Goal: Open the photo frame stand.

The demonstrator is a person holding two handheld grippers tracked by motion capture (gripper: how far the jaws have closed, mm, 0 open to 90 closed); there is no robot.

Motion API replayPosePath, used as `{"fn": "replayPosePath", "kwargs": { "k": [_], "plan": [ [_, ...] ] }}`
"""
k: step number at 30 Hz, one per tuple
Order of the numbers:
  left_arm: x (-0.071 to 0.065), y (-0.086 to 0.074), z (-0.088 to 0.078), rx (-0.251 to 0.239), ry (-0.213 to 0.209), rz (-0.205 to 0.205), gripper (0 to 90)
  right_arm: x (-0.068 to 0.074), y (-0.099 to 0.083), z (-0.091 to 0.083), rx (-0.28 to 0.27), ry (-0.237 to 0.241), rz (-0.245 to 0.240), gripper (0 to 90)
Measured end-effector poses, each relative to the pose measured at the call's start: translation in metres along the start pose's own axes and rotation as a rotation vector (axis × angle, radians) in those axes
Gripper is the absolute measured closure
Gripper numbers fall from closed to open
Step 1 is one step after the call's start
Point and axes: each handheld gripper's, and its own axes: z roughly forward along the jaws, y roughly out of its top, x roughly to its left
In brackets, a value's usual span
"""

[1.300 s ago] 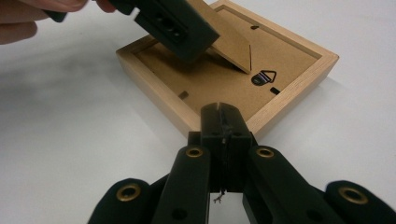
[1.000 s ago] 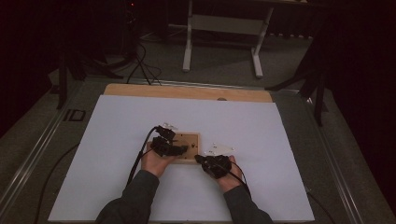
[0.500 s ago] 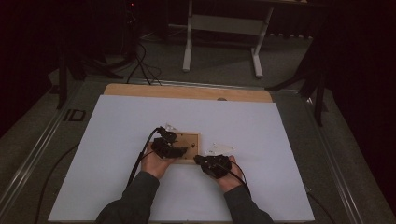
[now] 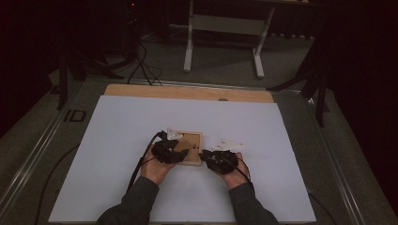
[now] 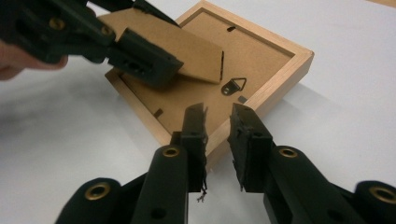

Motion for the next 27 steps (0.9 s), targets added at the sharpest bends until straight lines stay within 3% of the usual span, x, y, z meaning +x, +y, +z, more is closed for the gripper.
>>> {"fn": "replayPosePath", "kwargs": {
  "k": [9,15,27],
  "plan": [
    [-0.010,-0.012,-0.007,-0.060,0.049,0.055,52.0,-0.009,0.010,0.001,-0.011,0.034,0.049,65.7],
    [-0.014,-0.018,-0.010,-0.085,0.067,0.084,52.0,-0.008,0.011,0.013,0.017,0.033,0.053,61.5],
    [-0.019,-0.028,-0.015,-0.116,0.091,0.111,52.0,-0.015,0.019,0.014,0.010,0.030,0.062,58.3]
  ]
}}
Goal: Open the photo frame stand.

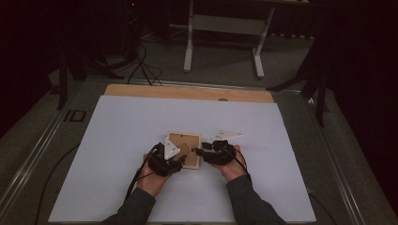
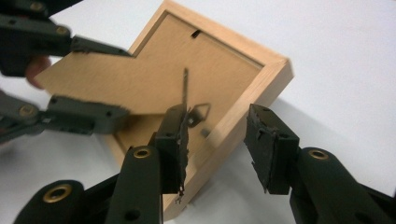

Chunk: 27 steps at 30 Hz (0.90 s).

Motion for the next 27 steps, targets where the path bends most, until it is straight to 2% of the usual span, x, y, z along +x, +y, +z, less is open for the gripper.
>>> {"fn": "replayPosePath", "kwargs": {
  "k": [6,7,8,11,16,21,23,27],
  "plan": [
    [-0.003,-0.003,-0.003,-0.012,0.013,0.020,52.0,-0.007,0.001,0.005,0.009,0.001,0.022,56.6],
    [-0.005,-0.005,-0.004,-0.018,0.017,0.025,52.0,-0.008,0.001,0.006,0.006,0.011,0.031,55.6],
    [-0.006,-0.006,-0.005,-0.026,0.021,0.037,52.0,-0.012,0.002,0.007,-0.004,0.044,0.066,53.0],
    [-0.008,-0.010,-0.008,-0.040,0.027,0.063,52.0,-0.013,0.003,0.009,-0.002,0.055,0.079,50.0],
    [-0.009,-0.014,-0.011,-0.063,0.027,0.068,51.9,-0.016,0.004,0.012,-0.013,0.101,0.129,45.8],
    [-0.012,-0.017,-0.014,-0.079,0.026,0.106,51.9,-0.016,0.002,0.015,0.001,0.118,0.129,43.8],
    [-0.011,-0.018,-0.015,-0.082,0.018,0.102,51.9,-0.016,0.002,0.016,0.006,0.141,0.138,43.3],
    [-0.009,-0.019,-0.015,-0.080,0.010,0.092,51.9,-0.016,0.001,0.016,0.004,0.151,0.138,44.8]
  ]
}}
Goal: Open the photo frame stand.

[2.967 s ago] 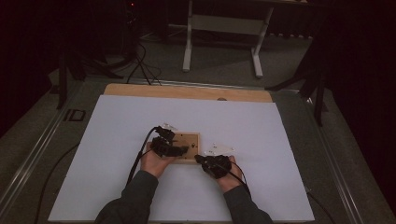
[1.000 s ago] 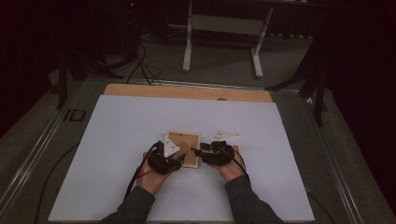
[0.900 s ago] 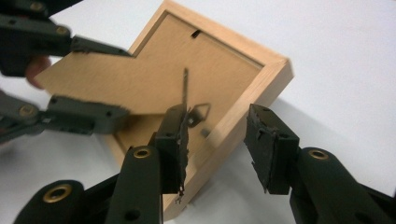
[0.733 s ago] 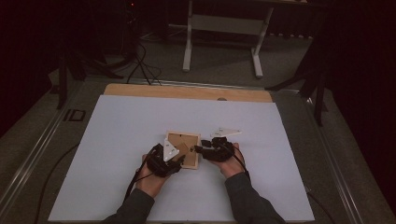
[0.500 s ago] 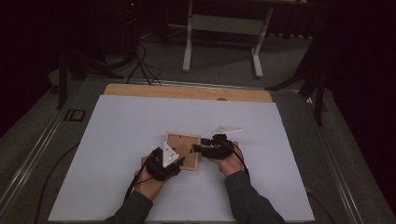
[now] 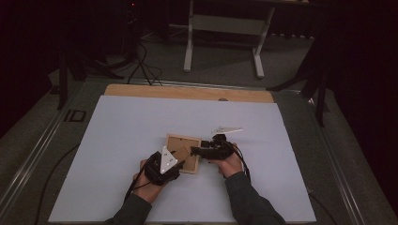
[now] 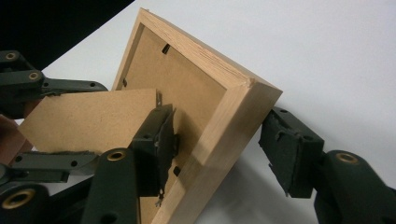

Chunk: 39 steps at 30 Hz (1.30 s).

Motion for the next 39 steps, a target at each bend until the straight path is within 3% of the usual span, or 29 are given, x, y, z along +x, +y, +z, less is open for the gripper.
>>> {"fn": "replayPosePath", "kwargs": {
  "k": [10,15,27,34,39],
  "plan": [
    [0.001,-0.001,-0.002,0.016,-0.010,-0.003,51.4,-0.001,-0.001,-0.002,-0.010,0.021,0.011,48.1],
    [0.004,0.001,-0.002,0.036,-0.042,-0.028,51.1,0.001,-0.001,-0.002,-0.014,0.021,0.003,48.6],
    [0.021,0.005,-0.004,0.080,-0.202,-0.189,53.0,0.006,0.000,-0.004,-0.017,0.004,-0.036,49.0],
    [0.023,0.006,-0.005,0.085,-0.227,-0.207,58.7,0.013,0.002,-0.006,-0.021,-0.013,-0.091,49.7],
    [0.023,0.006,-0.005,0.098,-0.223,-0.196,60.0,0.016,0.003,-0.007,-0.020,-0.019,-0.106,50.2]
  ]
}}
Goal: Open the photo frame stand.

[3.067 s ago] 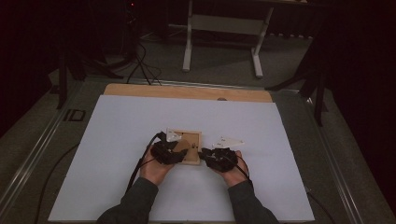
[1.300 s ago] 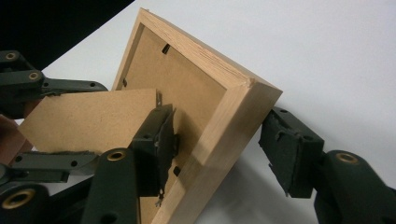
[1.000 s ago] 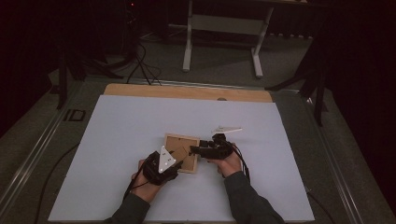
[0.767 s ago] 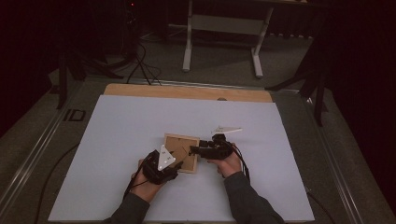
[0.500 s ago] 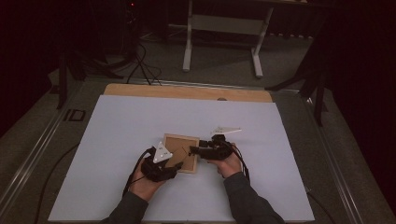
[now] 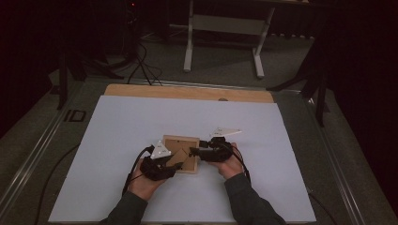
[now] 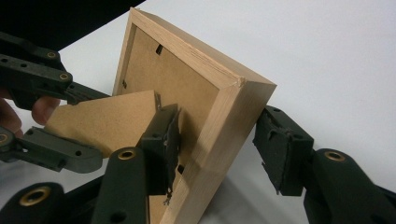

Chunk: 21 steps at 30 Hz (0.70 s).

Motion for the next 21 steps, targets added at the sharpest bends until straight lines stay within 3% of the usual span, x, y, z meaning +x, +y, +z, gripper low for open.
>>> {"fn": "replayPosePath", "kwargs": {
  "k": [8,10,13,21],
  "plan": [
    [-0.0024,0.0006,-0.0006,0.008,0.016,0.039,60.3,-0.0007,0.0004,-0.0009,-0.011,0.021,-0.013,48.7],
    [-0.0041,0.0008,-0.0015,0.006,0.019,0.068,60.5,-0.0011,0.0002,-0.0003,-0.007,0.040,-0.012,47.6],
    [-0.0052,0.0008,-0.0015,0.001,0.020,0.072,60.6,-0.0020,-0.0009,0.0020,0.000,0.058,-0.010,46.2],
    [-0.0034,-0.0002,-0.0003,0.008,0.024,0.077,61.6,0.0002,0.0002,-0.0002,-0.011,0.055,-0.025,50.2]
  ]
}}
